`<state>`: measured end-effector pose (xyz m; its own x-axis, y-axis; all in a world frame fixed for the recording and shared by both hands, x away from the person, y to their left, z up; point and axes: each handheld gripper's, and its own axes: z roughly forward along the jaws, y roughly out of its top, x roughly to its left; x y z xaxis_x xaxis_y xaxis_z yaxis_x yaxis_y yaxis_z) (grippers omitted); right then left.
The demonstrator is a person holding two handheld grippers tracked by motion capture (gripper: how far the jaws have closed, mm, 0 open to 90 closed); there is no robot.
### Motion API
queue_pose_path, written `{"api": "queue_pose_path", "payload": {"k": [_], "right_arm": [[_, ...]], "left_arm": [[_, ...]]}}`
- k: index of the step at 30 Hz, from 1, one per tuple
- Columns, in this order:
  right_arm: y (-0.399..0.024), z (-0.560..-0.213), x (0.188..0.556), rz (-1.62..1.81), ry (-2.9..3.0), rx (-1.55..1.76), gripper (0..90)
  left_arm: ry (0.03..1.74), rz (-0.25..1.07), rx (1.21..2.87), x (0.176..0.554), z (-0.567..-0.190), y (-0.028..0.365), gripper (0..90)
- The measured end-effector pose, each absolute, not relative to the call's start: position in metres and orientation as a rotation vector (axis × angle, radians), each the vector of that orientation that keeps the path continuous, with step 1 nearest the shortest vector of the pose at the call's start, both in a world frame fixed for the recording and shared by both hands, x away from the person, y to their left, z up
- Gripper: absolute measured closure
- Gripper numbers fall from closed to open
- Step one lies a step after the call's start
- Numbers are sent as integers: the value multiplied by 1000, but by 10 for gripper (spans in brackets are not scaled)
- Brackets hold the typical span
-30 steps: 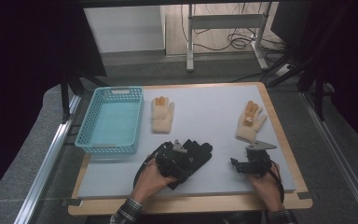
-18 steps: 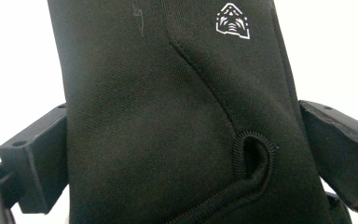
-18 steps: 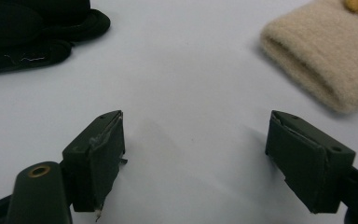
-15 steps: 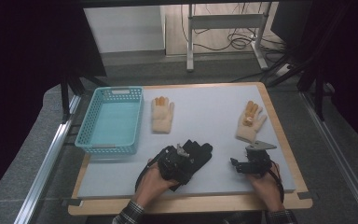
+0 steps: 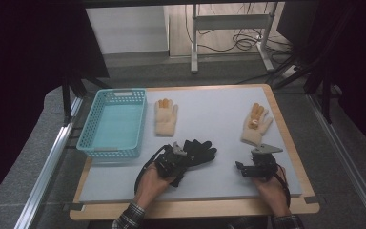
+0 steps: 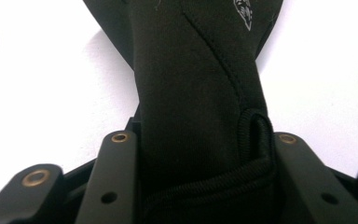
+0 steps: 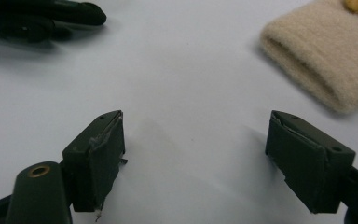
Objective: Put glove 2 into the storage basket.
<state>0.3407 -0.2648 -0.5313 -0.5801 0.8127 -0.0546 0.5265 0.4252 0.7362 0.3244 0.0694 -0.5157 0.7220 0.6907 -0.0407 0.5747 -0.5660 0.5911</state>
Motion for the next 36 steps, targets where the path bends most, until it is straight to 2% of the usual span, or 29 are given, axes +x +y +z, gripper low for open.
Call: {"api": "queue_pose_path", "payload": {"k": [22, 36], "right_arm": [[-265, -531, 341, 965, 2280, 1139, 195], [-265, -531, 341, 966, 2280, 1139, 195]], "left_arm": [[1042, 355, 2269, 351, -459, 102, 609], [1151, 405, 2218, 381, -427, 139, 606]]}}
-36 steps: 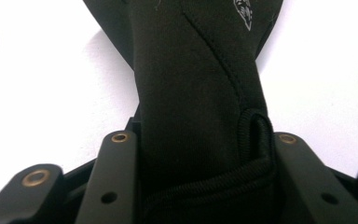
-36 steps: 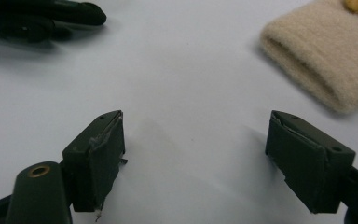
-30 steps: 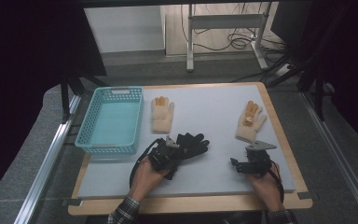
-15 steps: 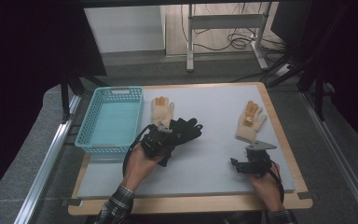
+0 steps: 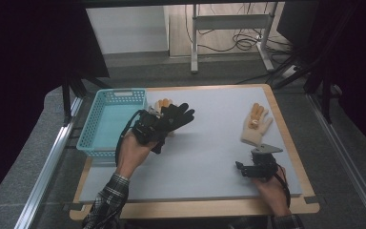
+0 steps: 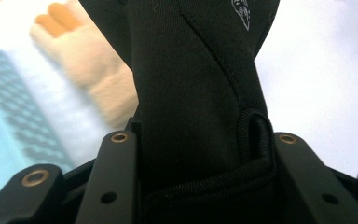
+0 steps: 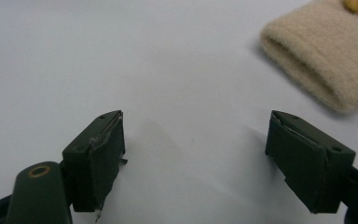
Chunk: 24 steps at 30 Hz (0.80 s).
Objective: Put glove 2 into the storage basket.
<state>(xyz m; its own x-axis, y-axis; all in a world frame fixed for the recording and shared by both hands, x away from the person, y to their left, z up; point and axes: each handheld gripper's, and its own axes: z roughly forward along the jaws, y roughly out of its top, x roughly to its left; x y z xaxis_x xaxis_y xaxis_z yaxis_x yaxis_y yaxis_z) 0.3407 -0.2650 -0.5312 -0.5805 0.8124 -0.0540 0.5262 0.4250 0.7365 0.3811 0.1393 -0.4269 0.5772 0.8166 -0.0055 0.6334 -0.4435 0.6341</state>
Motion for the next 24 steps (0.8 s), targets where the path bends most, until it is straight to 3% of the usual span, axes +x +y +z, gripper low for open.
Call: {"api": "queue_pose_path", "payload": {"k": [24], "right_arm": [[-265, -531, 341, 968, 2280, 1140, 195]], "left_arm": [[1475, 558, 2068, 415, -416, 246, 596]]}}
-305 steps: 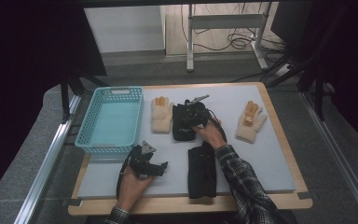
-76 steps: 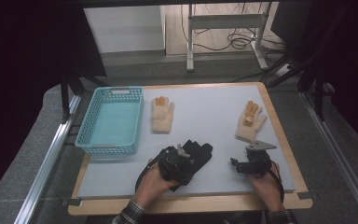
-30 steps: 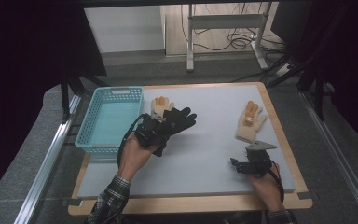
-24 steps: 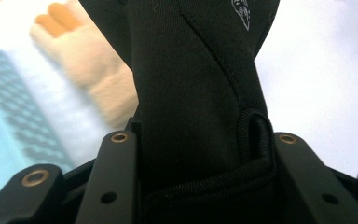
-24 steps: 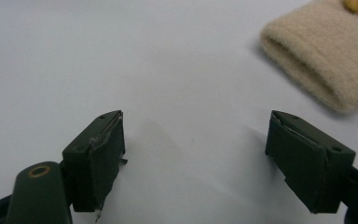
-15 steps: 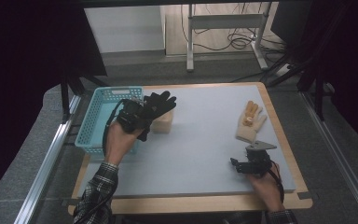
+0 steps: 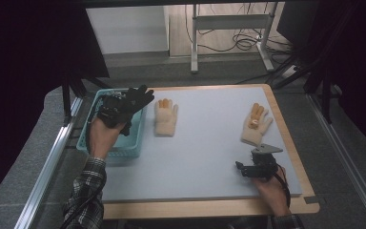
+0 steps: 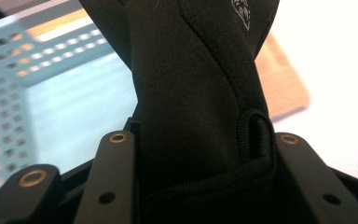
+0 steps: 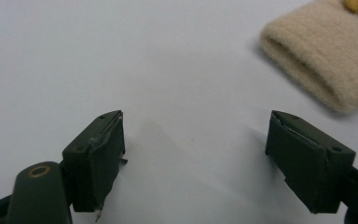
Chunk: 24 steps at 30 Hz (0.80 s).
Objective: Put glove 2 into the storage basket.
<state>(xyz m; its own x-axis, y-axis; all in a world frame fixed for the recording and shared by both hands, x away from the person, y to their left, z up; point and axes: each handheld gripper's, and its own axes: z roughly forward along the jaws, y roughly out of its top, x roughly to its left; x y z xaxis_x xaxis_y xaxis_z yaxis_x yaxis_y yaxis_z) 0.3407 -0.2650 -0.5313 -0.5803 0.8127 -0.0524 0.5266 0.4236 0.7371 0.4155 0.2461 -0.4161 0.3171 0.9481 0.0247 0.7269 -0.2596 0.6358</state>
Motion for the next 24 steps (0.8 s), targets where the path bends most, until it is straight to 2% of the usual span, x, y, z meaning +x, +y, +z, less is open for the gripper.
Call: {"api": "queue_pose_path", "payload": {"k": [9, 14, 24], "right_arm": [[-265, -531, 341, 967, 2281, 1140, 194], [-265, -531, 341, 968, 2281, 1139, 194], [-265, -531, 341, 968, 2281, 1139, 194]], "left_arm": [[1650, 583, 2054, 430, -431, 285, 591], [1758, 552, 2047, 442, -449, 300, 588], [1899, 516, 2120, 465, -485, 305, 578]]}}
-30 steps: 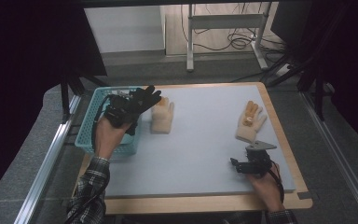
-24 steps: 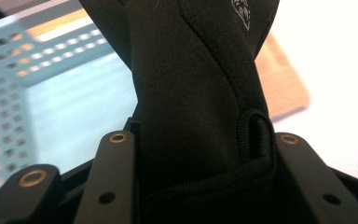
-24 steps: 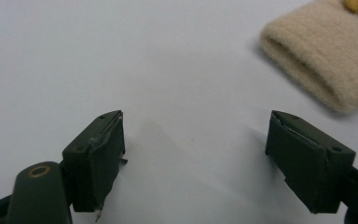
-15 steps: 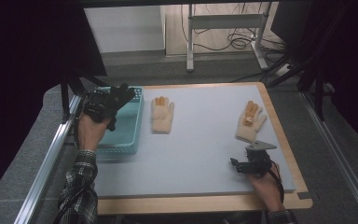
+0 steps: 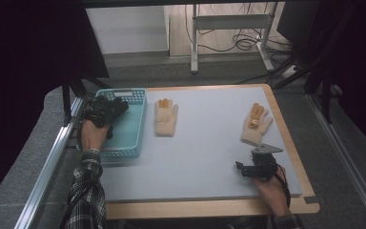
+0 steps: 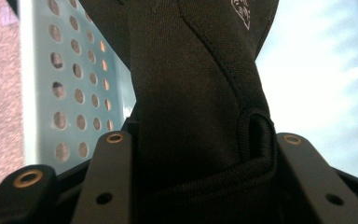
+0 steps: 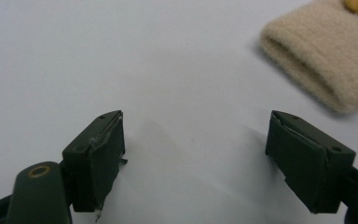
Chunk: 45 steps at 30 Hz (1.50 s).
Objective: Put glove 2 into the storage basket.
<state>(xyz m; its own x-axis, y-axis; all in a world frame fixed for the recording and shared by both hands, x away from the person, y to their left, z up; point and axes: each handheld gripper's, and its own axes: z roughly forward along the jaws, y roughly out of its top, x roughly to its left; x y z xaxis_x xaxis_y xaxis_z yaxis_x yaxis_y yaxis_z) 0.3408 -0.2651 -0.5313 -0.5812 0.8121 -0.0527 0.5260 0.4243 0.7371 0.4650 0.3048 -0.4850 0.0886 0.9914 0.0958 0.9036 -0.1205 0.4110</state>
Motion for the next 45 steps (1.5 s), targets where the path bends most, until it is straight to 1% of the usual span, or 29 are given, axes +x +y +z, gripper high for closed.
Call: {"api": "queue_pose_path", "payload": {"k": [8, 11, 15, 18, 23, 31, 38, 45], "right_arm": [[-265, -531, 341, 969, 2281, 1139, 194], [-265, -531, 341, 969, 2281, 1139, 194], [-265, -531, 341, 969, 2281, 1139, 194], [-265, -531, 341, 968, 2281, 1139, 194], [-265, -531, 341, 967, 2281, 1138, 194], [-265, -531, 341, 968, 2280, 1139, 194], [-265, -531, 341, 969, 2280, 1139, 194], [-265, -531, 341, 968, 2280, 1139, 194]], "left_arm": [[1979, 502, 2165, 477, -502, 307, 540], [1993, 524, 2199, 478, -505, 309, 475], [1986, 510, 2214, 478, -507, 312, 311], [1962, 488, 2196, 476, -503, 312, 244], [1921, 459, 2177, 472, -495, 312, 108], [1827, 386, 2085, 462, -481, 319, 32], [1705, 391, 2039, 453, -476, 317, 16], [1562, 418, 2012, 441, -466, 304, 3]]}}
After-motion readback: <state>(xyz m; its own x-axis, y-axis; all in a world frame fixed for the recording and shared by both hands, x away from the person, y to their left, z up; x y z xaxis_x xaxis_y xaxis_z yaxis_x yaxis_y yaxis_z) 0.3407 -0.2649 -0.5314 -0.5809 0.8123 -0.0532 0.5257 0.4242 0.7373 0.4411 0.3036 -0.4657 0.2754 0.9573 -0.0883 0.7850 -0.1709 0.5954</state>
